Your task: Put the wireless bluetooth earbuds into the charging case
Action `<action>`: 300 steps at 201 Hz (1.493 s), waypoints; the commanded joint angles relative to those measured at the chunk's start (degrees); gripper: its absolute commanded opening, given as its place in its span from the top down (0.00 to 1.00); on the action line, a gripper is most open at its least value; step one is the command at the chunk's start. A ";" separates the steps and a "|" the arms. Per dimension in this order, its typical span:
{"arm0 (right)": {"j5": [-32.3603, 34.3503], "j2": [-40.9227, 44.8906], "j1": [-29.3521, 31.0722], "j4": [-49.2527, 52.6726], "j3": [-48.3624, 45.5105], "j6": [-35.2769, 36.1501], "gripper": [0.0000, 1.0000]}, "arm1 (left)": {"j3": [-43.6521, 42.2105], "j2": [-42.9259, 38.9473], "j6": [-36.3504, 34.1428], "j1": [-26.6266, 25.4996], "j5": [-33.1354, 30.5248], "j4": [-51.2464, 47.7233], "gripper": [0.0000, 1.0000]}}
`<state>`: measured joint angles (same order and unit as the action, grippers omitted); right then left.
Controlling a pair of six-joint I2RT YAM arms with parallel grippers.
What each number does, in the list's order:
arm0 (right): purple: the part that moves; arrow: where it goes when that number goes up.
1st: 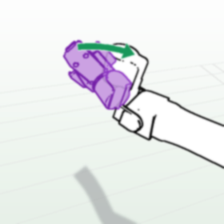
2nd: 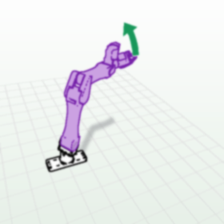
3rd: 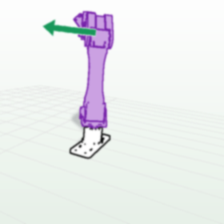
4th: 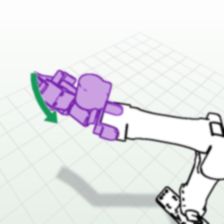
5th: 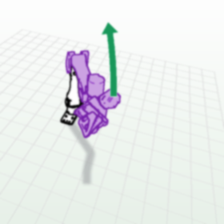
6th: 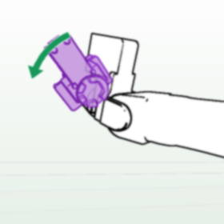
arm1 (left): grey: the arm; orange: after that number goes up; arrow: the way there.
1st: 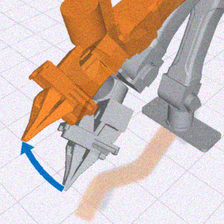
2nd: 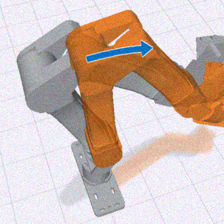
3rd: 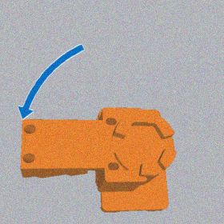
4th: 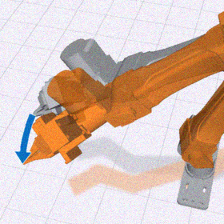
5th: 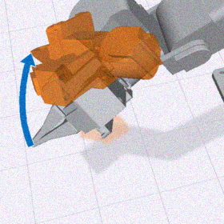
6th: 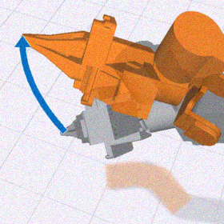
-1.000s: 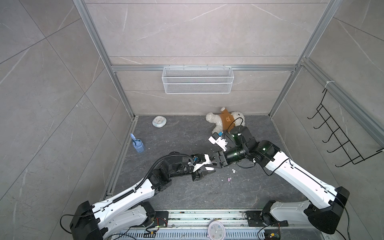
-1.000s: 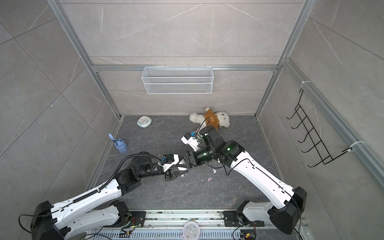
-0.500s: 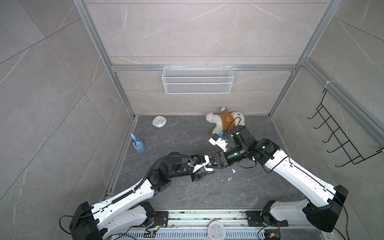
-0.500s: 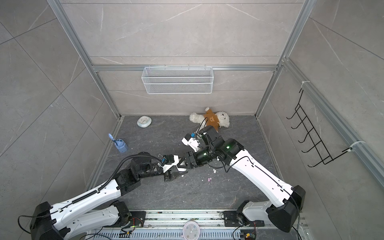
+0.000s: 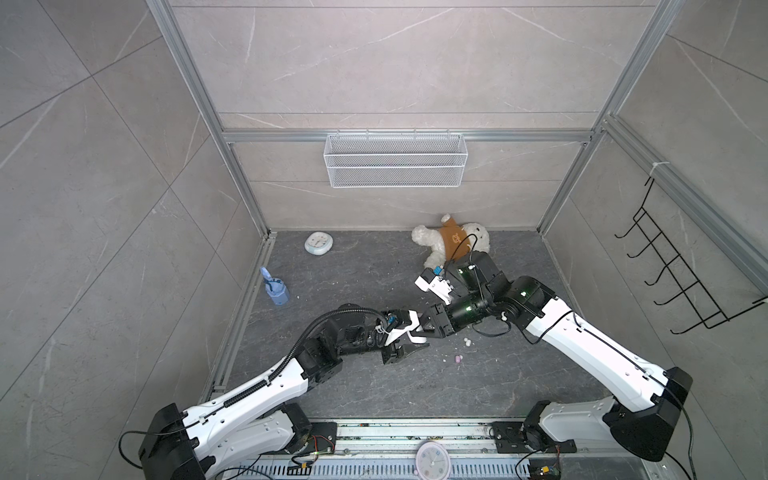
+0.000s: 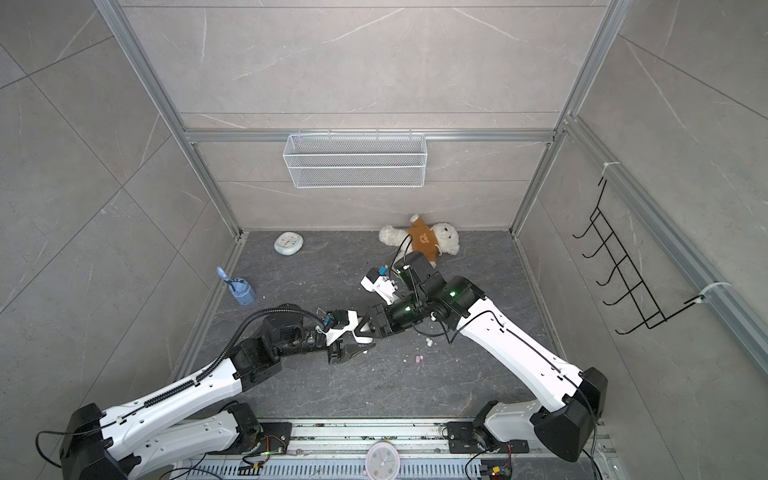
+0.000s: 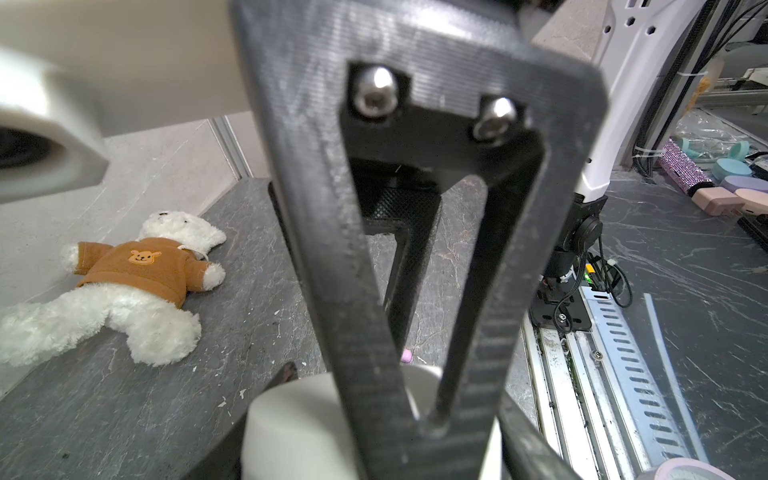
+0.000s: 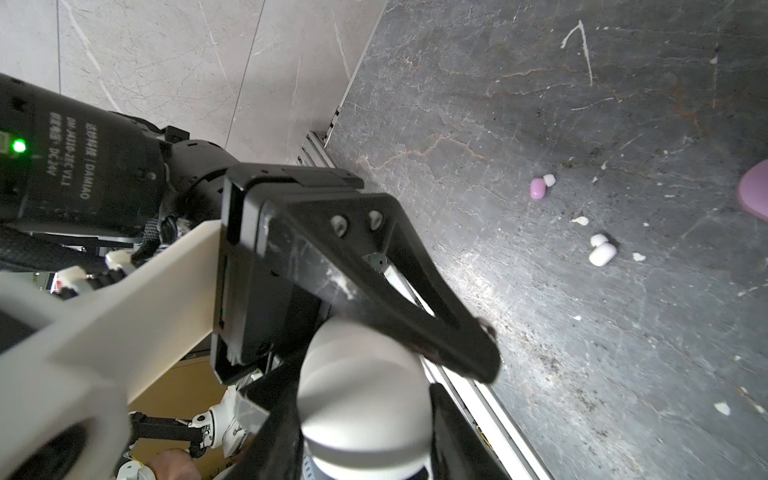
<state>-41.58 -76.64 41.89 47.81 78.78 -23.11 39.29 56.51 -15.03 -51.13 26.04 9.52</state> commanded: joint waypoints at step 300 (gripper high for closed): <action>-1.35 8.36 -3.81 4.93 -3.32 32.46 0.65 | 15.58 9.77 8.22 7.66 25.41 -16.76 0.02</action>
<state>-40.86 -68.14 38.00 53.60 76.71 7.18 51.88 65.25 -7.94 -45.25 45.95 -9.78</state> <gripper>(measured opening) 0.435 0.980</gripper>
